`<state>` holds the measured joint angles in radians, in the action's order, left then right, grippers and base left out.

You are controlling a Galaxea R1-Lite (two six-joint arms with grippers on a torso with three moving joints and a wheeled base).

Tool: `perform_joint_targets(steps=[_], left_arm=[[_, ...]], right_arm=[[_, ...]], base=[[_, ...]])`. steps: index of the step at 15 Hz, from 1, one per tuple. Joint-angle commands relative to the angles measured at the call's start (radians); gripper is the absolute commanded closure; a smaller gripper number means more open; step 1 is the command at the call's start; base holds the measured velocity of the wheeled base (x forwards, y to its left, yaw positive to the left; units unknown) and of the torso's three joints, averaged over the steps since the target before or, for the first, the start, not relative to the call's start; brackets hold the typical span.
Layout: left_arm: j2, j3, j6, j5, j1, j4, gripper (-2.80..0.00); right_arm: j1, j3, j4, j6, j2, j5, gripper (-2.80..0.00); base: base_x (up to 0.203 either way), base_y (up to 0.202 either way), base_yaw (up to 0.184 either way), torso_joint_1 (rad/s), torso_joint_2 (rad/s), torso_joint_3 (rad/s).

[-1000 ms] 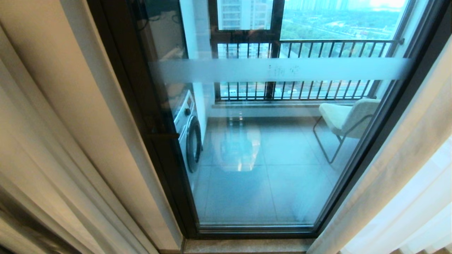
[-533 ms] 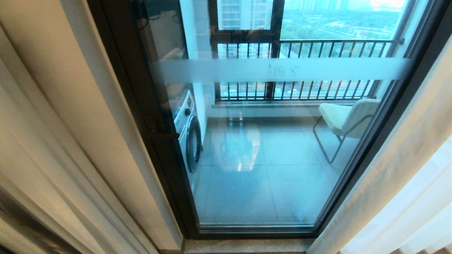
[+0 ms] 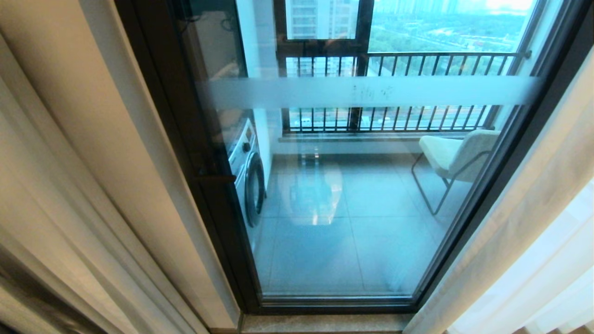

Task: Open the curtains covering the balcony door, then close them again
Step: Close the inner curtains on both sides

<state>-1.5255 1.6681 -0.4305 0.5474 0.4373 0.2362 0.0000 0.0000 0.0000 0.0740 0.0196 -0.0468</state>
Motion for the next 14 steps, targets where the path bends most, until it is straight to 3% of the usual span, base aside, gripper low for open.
perform_joint_targets(steps=[1,5,14], left_arm=[[-0.087,0.062,-0.005,-0.008,0.002,0.003,-2.8],[-0.143,0.131,-0.007,-0.095,0.004,0.003,-2.8],[-0.257,0.272,-0.003,-0.098,0.052,0.003,-2.8]], right_arm=[[0.0,0.0,0.0,0.001,0.005,-0.001,0.0],[0.0,0.0,0.0,0.001,0.007,-0.001,0.0],[0.0,0.0,0.0,0.001,0.011,-0.001,0.0]], base=[[0.0,0.0,0.0,0.0,0.0,0.0],[0.0,0.0,0.0,0.0,0.0,0.0],[0.0,0.0,0.0,0.0,0.0,0.0]])
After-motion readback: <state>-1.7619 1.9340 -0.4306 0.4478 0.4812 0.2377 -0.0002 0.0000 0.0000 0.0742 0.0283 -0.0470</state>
